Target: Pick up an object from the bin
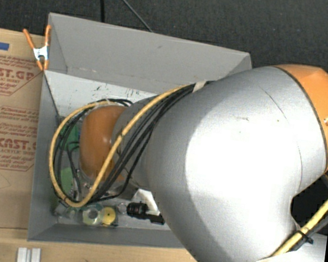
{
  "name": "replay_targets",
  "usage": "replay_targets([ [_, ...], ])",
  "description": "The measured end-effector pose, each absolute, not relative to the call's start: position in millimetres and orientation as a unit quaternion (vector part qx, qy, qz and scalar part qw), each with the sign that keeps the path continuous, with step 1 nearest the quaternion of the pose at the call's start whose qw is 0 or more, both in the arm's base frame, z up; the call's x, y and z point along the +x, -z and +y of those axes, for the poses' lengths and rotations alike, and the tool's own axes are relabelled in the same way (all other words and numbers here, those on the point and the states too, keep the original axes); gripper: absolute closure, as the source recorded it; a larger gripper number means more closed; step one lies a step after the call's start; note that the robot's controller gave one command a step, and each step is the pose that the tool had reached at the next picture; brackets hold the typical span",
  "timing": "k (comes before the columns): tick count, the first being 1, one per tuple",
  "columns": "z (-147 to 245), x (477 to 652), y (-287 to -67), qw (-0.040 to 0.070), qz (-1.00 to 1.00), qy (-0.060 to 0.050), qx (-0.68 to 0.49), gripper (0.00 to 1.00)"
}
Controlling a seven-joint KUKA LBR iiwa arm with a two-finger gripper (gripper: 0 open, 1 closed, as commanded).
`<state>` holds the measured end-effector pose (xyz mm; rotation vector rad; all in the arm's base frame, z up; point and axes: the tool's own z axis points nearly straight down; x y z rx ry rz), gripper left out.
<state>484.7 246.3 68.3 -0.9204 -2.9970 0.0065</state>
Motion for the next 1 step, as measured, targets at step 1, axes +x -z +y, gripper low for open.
replay_targets([
  [1, 246.2, 484.6, -85.0, 0.000, -0.956, 0.000, -0.294, 1.00],
])
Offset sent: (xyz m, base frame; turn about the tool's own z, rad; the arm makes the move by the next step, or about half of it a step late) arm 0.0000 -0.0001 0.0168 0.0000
